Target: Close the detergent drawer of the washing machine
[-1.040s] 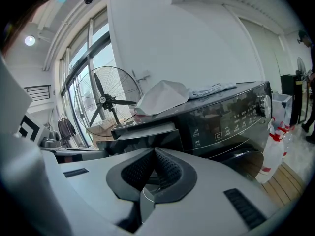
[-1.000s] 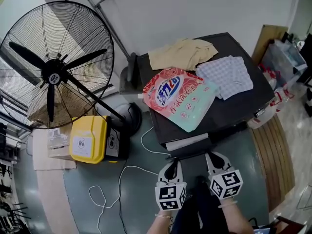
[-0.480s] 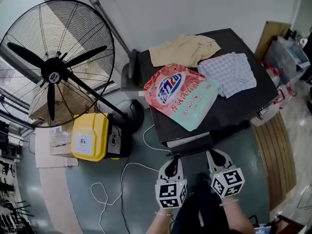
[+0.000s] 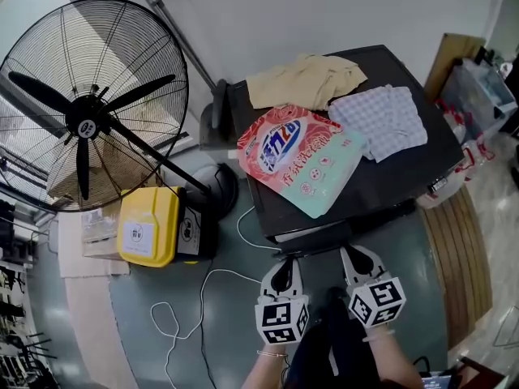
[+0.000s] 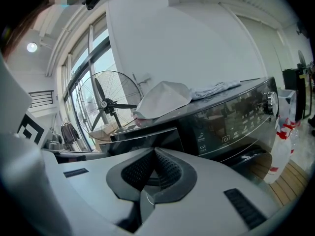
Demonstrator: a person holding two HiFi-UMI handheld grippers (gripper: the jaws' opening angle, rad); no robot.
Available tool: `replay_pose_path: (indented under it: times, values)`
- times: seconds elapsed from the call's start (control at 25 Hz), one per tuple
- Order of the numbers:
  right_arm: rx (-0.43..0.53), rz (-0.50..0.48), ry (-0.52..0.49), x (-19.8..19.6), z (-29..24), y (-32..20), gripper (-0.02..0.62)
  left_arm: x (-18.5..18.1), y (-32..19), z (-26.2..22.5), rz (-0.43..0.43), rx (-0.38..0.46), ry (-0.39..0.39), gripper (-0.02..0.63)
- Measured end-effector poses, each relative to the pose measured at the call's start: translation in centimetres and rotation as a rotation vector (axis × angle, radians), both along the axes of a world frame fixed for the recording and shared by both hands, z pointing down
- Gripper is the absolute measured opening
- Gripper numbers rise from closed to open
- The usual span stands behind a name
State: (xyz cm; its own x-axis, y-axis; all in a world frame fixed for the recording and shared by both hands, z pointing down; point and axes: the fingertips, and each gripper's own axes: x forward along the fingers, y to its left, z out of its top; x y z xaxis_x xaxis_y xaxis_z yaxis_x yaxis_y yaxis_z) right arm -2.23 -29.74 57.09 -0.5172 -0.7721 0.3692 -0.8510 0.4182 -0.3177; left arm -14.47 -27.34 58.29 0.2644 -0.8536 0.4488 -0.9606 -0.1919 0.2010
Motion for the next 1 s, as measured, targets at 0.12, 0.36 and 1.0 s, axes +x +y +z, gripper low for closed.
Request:
replay_pose_path:
  times: [0.12, 0.36, 1.0]
  values:
    - [-0.021, -0.01, 0.021, -0.5, 0.0, -1.6, 0.025, -0.4, -1.6, -0.1, -0.016, -0.013, -0.015, 0.015]
    - [-0.015, -0.002, 0.002, -0.6, -0.2, -2.5, 0.025, -0.6, -2.5, -0.3, -0.004, -0.004, -0.021, 0.015]
    - [-0.006, 0.007, -0.055, -0.7, -0.1, -2.9, 0.025, -0.7, -2.9, -0.2, -0.022, -0.005, -0.015, 0.015]
